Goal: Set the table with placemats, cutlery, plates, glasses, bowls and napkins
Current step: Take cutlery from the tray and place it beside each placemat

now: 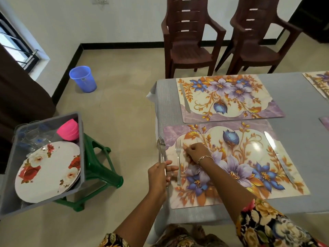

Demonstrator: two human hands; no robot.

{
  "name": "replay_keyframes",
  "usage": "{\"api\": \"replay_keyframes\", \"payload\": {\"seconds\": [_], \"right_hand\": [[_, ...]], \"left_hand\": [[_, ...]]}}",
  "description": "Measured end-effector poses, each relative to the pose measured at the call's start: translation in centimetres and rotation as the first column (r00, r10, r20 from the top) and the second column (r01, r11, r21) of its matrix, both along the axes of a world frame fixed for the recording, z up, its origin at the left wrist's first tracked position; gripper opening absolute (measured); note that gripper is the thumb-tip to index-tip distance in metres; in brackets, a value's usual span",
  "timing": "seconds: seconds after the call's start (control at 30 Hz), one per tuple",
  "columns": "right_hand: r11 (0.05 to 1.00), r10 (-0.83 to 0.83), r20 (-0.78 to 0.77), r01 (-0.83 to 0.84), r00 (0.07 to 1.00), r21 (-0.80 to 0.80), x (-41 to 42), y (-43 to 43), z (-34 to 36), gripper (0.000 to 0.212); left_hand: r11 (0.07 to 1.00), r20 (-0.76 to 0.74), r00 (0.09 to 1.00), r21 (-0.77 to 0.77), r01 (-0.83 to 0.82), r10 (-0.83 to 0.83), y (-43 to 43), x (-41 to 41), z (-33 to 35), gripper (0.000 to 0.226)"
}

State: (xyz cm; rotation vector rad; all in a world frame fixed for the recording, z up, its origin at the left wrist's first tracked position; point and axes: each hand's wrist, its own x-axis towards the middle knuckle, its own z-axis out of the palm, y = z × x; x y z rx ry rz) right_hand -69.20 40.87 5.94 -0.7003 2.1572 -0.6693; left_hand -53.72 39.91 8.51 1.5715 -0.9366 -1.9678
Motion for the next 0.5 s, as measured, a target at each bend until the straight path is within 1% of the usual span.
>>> {"api": "replay_keyframes", "payload": {"seconds": [0.13,0.23,0.33,0.37,0.4,0.5], "right_hand": [[0.984,-0.016,0.173,0.046,0.985,-0.173,-0.5,2.4,1.4,0.031],[0.959,-0.045,0.246,0.111,0.968,-0.261,-1.6,4.5,2.4,0.026],[0.926,-0.073,0.432,0.221,0.899,-0.305,-3.7,7.0,3.0,0.020],[0.919,-0.077,0.470,0.246,0.879,-0.309,-4.6,7.9,3.0,0.018],[0.914,-0.094,0.475,0.265,0.875,-0.307,-5.5,9.0,3.2,0.017],[0.856,-0.191,0.500,0.393,0.845,-0.335,-9.1,12.8,3.5,0.013]], "left_hand": [[0.988,-0.005,0.990,-0.059,0.142,-0.143,0.8,-2.5,0.1,0.019],[0.970,-0.026,0.974,-0.101,0.219,-0.223,2.1,-5.0,0.2,0.022],[0.960,-0.034,0.964,-0.105,0.260,-0.265,3.9,-8.3,0.5,0.027],[0.953,-0.038,0.957,-0.115,0.280,-0.286,4.6,-9.5,0.6,0.026],[0.943,-0.036,0.949,-0.130,0.307,-0.314,5.3,-10.8,0.6,0.025],[0.904,-0.042,0.912,-0.160,0.397,-0.408,8.3,-15.4,0.7,0.022]]}}
